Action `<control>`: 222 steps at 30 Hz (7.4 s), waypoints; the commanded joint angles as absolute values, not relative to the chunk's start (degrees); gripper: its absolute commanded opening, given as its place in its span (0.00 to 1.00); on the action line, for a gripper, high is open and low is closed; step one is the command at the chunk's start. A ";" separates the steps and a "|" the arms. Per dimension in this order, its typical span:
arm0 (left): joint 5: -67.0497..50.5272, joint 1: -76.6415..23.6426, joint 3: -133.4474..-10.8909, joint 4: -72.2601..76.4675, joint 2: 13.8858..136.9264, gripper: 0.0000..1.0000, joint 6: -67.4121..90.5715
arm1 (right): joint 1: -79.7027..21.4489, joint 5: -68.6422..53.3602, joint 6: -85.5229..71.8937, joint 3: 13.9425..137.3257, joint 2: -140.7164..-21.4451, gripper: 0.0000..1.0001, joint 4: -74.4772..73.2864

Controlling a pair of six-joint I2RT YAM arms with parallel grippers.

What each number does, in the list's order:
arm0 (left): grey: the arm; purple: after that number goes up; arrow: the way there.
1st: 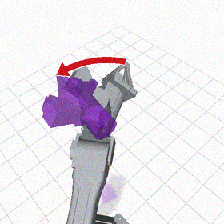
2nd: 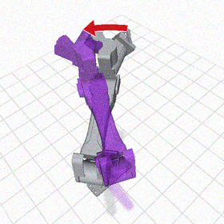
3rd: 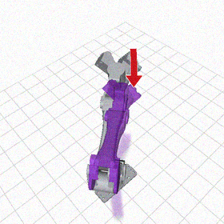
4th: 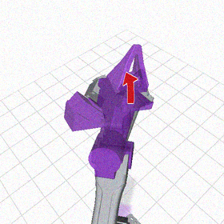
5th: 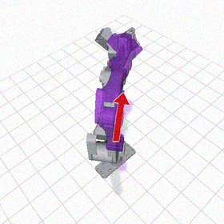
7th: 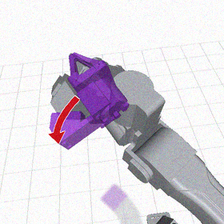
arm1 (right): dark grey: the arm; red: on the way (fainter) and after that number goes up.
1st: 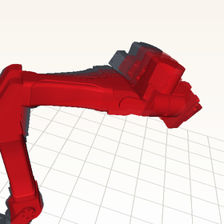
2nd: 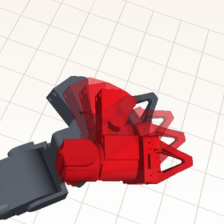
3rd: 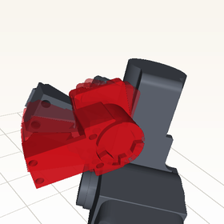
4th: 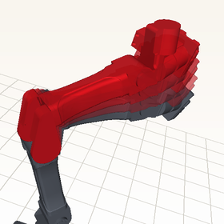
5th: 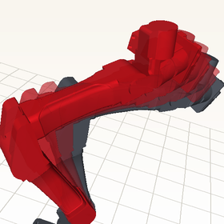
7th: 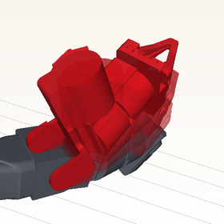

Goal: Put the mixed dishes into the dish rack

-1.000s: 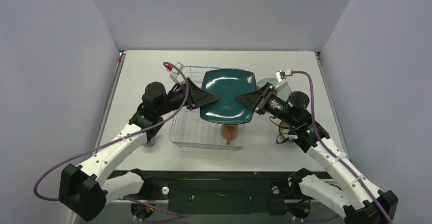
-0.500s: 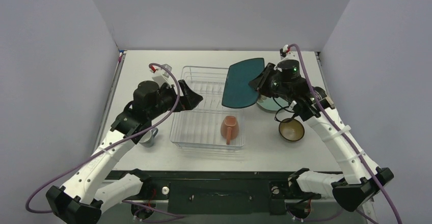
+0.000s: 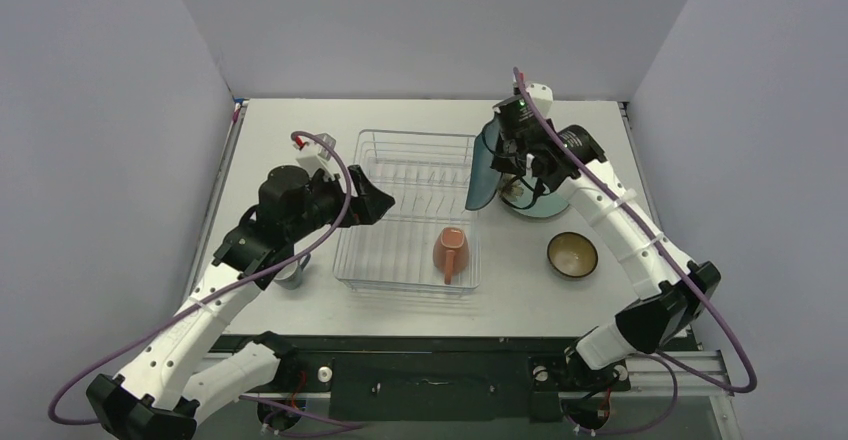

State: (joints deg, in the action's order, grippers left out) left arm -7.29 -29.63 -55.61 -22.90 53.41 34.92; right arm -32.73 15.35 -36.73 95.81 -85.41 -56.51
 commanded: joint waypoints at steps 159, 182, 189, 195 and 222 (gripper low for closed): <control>-17.39 -33.04 -50.75 -10.29 53.15 0.97 46.96 | 18.20 -32.63 -50.19 46.85 -107.89 0.15 20.90; -17.06 -34.56 -51.16 -9.47 54.45 0.97 47.07 | 24.88 -38.43 -67.29 36.43 -89.61 0.00 41.51; -16.90 -34.91 -52.60 -9.91 55.57 0.97 46.38 | 24.40 -38.28 -65.88 38.20 -79.03 0.00 33.60; -17.53 -32.63 -68.73 -26.12 62.32 0.97 40.44 | 18.93 -37.71 -63.91 44.53 -66.22 0.00 20.29; -15.66 -25.67 -70.03 -19.43 62.31 0.95 46.84 | -27.58 -27.29 -71.82 55.27 -61.94 0.00 12.73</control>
State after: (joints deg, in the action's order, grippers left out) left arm -13.65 -26.11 -71.70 -23.83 63.20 44.71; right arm -24.93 -28.62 -66.81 53.15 -62.48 0.30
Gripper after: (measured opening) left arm 0.992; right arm 0.053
